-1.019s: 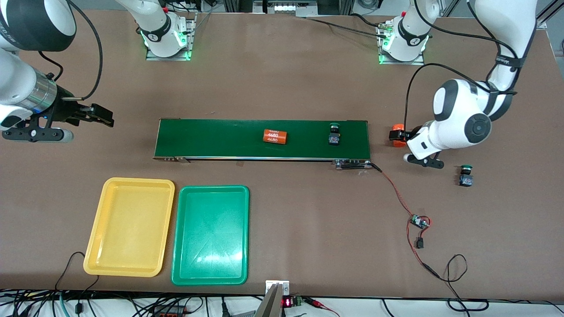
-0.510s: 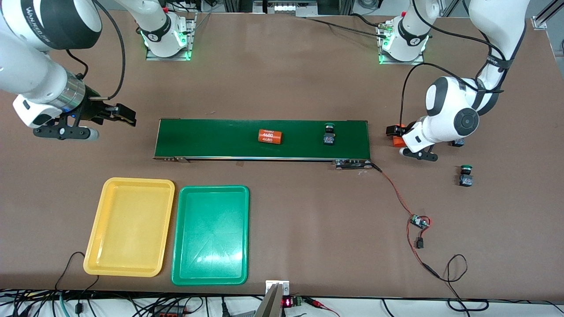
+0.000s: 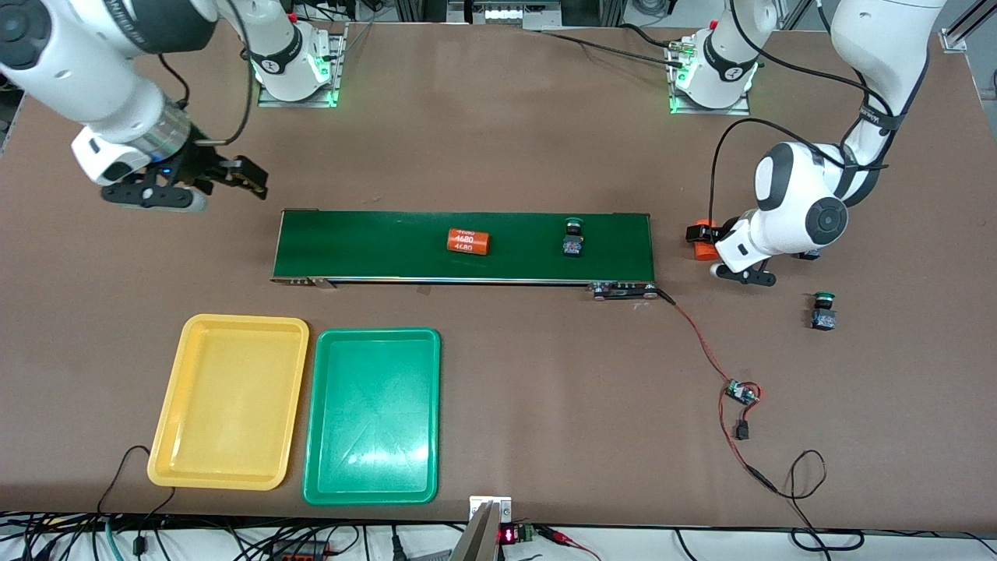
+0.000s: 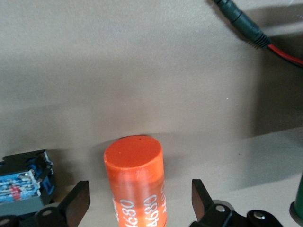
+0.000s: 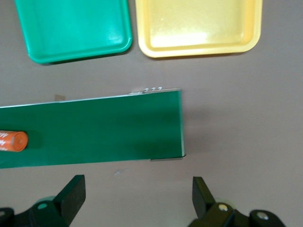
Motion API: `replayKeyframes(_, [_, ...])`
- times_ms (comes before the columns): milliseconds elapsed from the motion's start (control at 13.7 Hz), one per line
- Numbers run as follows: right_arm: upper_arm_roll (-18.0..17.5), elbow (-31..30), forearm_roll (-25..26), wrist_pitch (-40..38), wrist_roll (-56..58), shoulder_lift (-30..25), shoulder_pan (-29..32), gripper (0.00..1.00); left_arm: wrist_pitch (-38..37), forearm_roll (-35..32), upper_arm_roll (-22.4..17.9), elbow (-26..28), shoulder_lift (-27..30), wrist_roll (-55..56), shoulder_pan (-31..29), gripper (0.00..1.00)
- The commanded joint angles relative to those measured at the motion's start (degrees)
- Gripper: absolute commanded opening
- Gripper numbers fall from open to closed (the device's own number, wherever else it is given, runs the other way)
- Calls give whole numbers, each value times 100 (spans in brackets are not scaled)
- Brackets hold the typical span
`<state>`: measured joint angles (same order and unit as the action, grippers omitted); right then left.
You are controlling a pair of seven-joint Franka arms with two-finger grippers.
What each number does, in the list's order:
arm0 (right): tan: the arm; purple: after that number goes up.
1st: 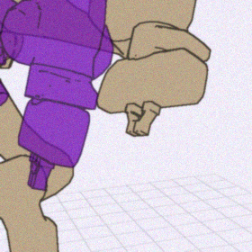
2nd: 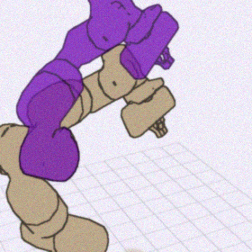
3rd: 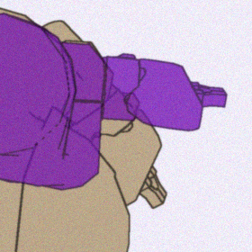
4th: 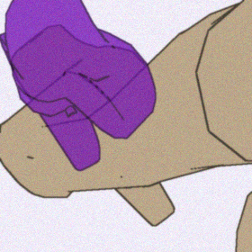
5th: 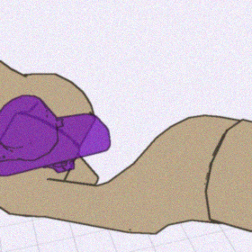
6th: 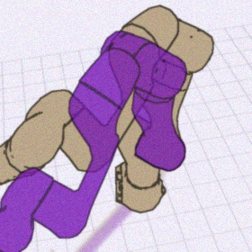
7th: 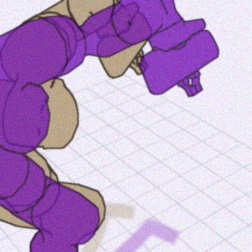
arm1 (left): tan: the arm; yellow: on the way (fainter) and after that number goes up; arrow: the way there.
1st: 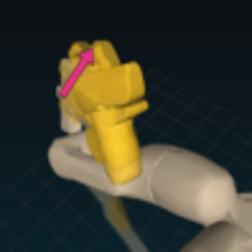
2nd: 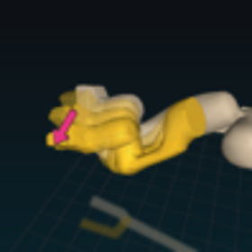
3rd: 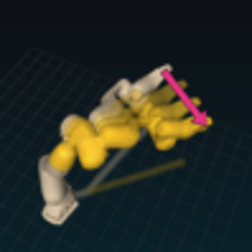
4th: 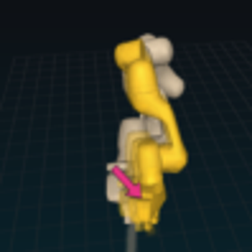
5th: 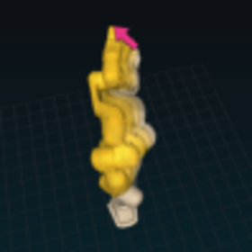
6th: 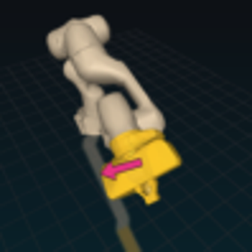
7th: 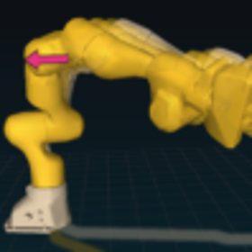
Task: Sort buttons by color to trays
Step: 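Place the cylinder on the belt with the left gripper while the right gripper hovers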
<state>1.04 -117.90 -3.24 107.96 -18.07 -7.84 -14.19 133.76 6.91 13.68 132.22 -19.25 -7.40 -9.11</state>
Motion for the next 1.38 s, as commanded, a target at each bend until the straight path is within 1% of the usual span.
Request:
replayKeyframes(0, [-69, -260, -37, 155, -232, -121, -190, 100, 106, 47, 56, 137, -9, -156, -82, 49])
replayKeyframes(73, [-113, -286, -37, 269, -311, -51, -190, 100, 106, 47, 56, 164, 0, -147, -82, 30])
replayKeyframes(218, [-122, -322, -37, 568, -486, 80, -347, 100, 19, 47, 64, 155, 105, -174, -82, 8])
replayKeyframes(291, [-122, -322, -37, 647, -653, 116, -461, 100, -104, 47, 73, 129, 227, -278, -82, 1])
replayKeyframes(364, [-122, -322, -37, 726, -819, 169, -549, 100, -235, 47, 126, 77, 359, -540, -47, 0])
replayKeyframes(437, [-122, -322, -37, 840, -960, 239, -663, 100, -324, 47, 144, -98, 499, -795, 6, 0])
replayKeyframes(510, [-122, -322, -37, 1024, -1101, 370, -803, 100, -481, 47, 205, -335, 553, -980, 41, 0])
replayKeyframes(582, [-122, -322, -37, 1217, -1320, 511, -935, 100, -726, 38, 223, -676, 580, -1078, 41, 0])
replayKeyframes(655, [-122, -313, -19, 1506, -1722, 729, -1206, 100, -1016, -84, 223, -1106, 554, -1262, 59, 0])
replayKeyframes(728, [-122, -313, -2, 1631, -1883, 871, -1374, 100, -1097, -250, 231, -1232, 545, -1429, 146, 0])
replayKeyframes(874, [-122, -304, 43, 1868, -2182, 1108, -1674, 100, -1133, -523, 240, -1242, 545, -1833, 558, 0])
replayKeyframes(947, [-113, -287, 51, 2000, -2418, 1223, -1814, 100, -1133, -559, 258, -1242, 536, -1861, 647, 0])
replayKeyframes(1019, [-113, -260, 77, 2097, -2586, 1328, -1920, 100, -1142, -568, 406, -1242, 519, -1879, 665, 0])
replayKeyframes(1165, [-113, -225, 331, 2194, -2746, 1522, -2061, 100, -1238, -620, 766, -1260, 457, -1984, 683, 0])
replayKeyframes(1311, [-122, -216, 429, 2203, -2746, 1575, -2070, 100, -1230, -1067, 943, -1356, 352, -2482, 901, 0])
